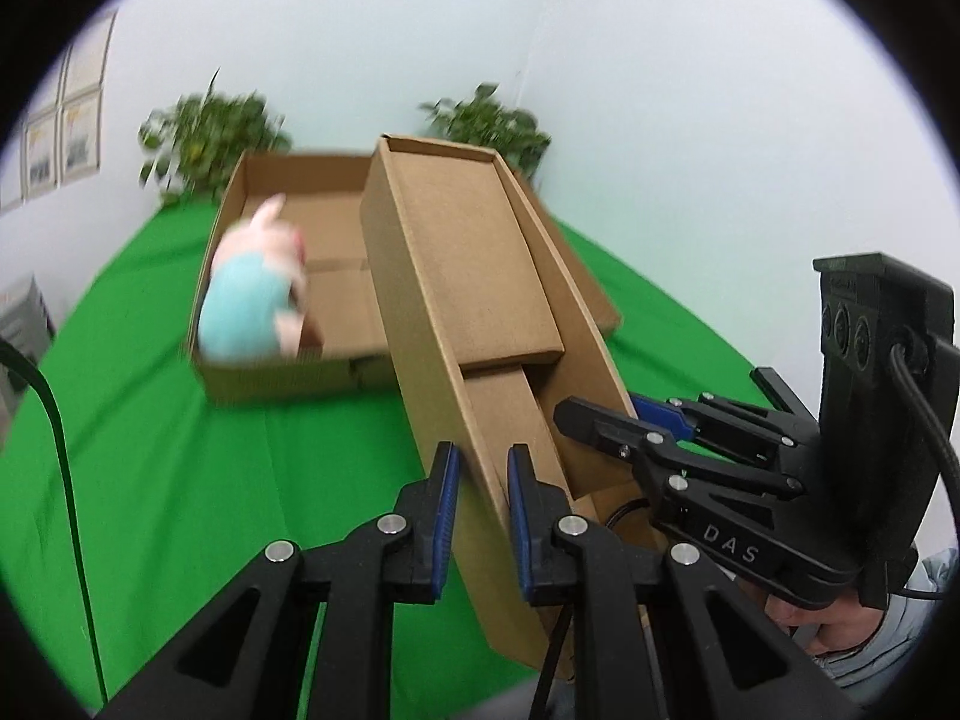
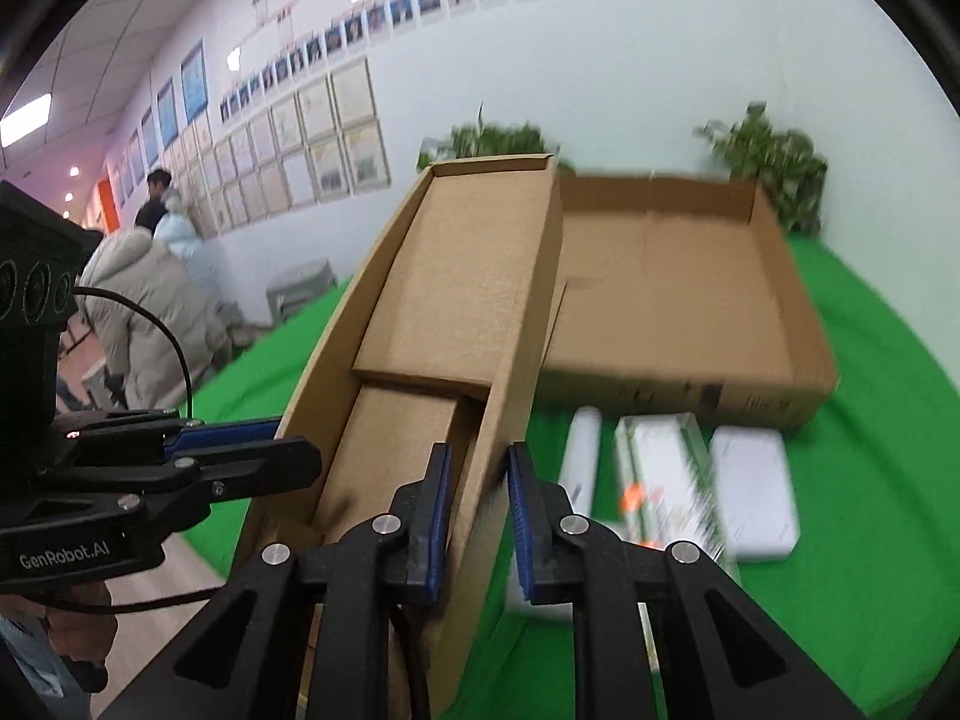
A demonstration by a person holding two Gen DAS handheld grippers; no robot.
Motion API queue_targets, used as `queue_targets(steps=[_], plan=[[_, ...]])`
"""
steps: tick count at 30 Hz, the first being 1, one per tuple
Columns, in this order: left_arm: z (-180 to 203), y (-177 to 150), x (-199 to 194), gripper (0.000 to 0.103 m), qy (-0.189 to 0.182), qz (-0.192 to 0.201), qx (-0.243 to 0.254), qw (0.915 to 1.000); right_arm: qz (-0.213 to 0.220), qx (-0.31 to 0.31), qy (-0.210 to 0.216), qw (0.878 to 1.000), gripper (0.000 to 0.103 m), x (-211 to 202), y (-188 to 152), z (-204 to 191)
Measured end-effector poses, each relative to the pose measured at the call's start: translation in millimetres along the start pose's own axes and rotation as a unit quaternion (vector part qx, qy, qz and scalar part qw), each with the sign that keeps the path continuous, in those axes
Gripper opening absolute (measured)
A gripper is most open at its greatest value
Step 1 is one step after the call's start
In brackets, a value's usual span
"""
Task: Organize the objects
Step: 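Lift the narrow box and carry it over the tray with the left gripper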
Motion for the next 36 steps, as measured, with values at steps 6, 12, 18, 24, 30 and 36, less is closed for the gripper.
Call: queue_targets(steps=[6,12,18,24,30,36], plan=[[8,60,11,0.015,-0.001,0.045,0.047,0.9979,0.066,0.006,-0.019,0.998,0.013,-15,61,21],[3,115,18,0.015,-0.005,0.081,0.074,0.9939,0.116,0.010,-0.035,0.993,0.013,-26,121,42],[-16,162,18,0.015,-0.003,0.109,0.077,0.9911,0.139,0.000,-0.031,0.990,0.013,-23,179,45],[-43,186,28,0.015,0.005,0.113,0.066,0.9913,0.132,-0.020,-0.033,0.991,0.014,11,223,39],[-64,193,39,0.015,0.018,0.105,0.052,0.9929,0.106,-0.039,-0.024,0.993,0.014,59,241,36],[-86,187,60,0.014,0.025,0.089,0.030,0.9953,0.075,-0.020,-0.019,0.997,0.014,106,241,45]])
Point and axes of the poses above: each gripper's, at about its wrist camera, not at the fingertips, and x roughly the way its jaws point, z to its right, y to its top, the point moved 8 cm from there along x, roughly the way its jaws point, and after that the axes turned 5 degrees about x, right-handed, at the moved point
